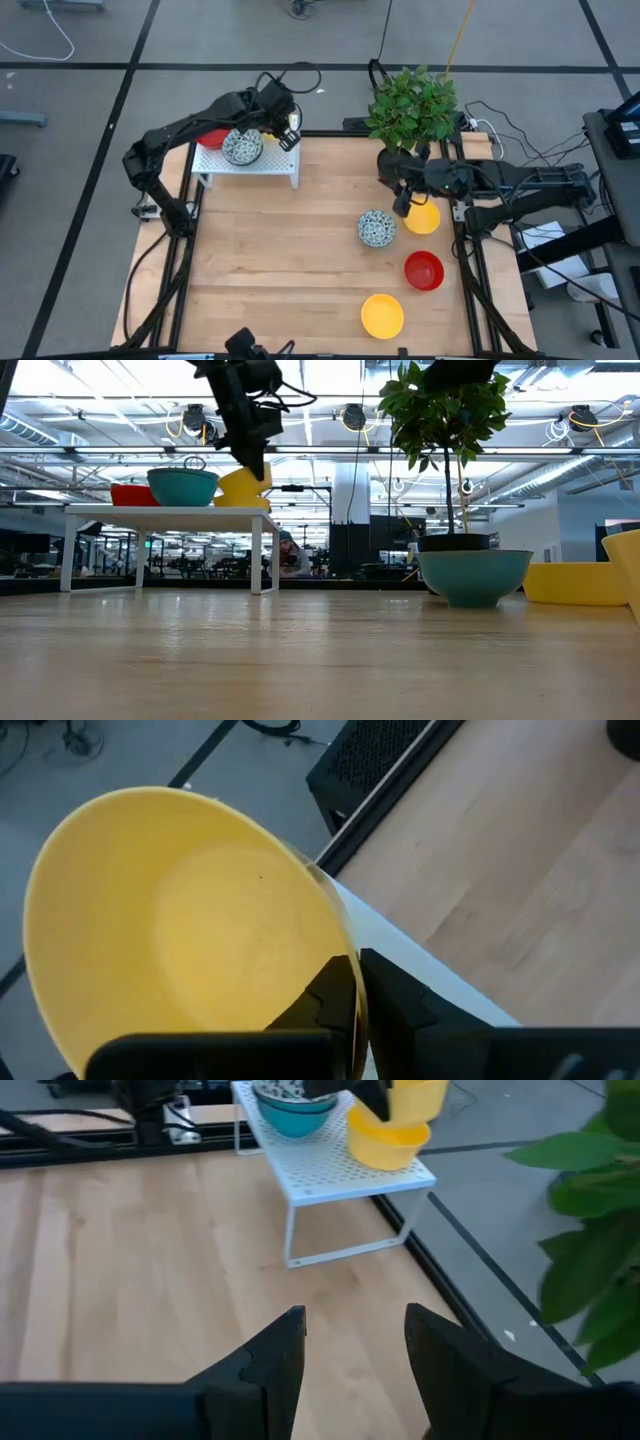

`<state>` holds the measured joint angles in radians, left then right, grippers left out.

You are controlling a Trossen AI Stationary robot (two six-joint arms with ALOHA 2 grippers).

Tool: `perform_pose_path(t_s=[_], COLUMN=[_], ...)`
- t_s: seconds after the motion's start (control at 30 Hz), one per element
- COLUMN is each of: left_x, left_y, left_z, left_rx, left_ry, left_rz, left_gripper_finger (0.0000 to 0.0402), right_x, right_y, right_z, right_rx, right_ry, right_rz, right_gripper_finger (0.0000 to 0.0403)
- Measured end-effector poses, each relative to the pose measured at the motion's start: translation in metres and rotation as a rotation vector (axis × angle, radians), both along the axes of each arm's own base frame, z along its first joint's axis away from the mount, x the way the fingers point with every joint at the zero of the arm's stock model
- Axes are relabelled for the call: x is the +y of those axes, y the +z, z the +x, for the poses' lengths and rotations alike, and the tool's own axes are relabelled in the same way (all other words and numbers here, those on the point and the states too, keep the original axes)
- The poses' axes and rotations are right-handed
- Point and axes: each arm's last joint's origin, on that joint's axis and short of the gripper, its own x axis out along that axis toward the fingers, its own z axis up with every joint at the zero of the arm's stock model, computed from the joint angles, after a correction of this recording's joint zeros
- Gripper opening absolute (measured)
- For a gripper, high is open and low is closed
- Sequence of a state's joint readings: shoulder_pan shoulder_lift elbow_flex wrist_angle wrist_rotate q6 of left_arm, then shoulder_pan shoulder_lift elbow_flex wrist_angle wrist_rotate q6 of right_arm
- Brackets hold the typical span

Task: Pick & Place Mini bowls
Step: Stack the yellow bowl on the yellow bowl on the shelf

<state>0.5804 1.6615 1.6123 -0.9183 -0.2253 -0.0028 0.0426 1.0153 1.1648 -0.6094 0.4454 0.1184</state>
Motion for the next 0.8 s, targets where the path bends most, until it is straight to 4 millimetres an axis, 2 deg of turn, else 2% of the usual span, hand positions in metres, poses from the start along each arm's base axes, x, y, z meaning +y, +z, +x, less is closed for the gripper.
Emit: perform_pose_path(t_s=[0.17, 0.3, 0.43, 0.63, 0.8], left_x=[0.007, 0.01, 0.009, 0.009, 0.009], left_y=[-0.002, -0.004, -0.005, -0.005, -0.005], left_z=[-0.008, -0.014, -0.015, -0.014, -0.014], left_rx=[0.05, 0.077, 0.106, 0.096, 0.097], left_ry=[-0.015, -0.006, -0.03, -0.031, -0.03], left_rz=[0.003, -0.031, -0.039, -0.035, -0.036], left_gripper_finger=[0.0006, 0.0016, 0.0023, 0.0006, 0.0031], right_x=[-0.009, -0.015, -0.019, -0.021, -0.02], right_y=[0.001, 0.001, 0.001, 0.001, 0.001], right_z=[0.0, 0.0, -0.001, -0.001, -0.001], right_rx=[-0.007, -0.008, -0.012, -0.024, -0.03], right_ry=[-0.046, -0.074, -0.098, -0.119, -0.125], right_rz=[0.0, 0.0, 0.009, 0.029, 0.041], right_gripper_finger=[0.016, 0.016, 0.016, 0.016, 0.016])
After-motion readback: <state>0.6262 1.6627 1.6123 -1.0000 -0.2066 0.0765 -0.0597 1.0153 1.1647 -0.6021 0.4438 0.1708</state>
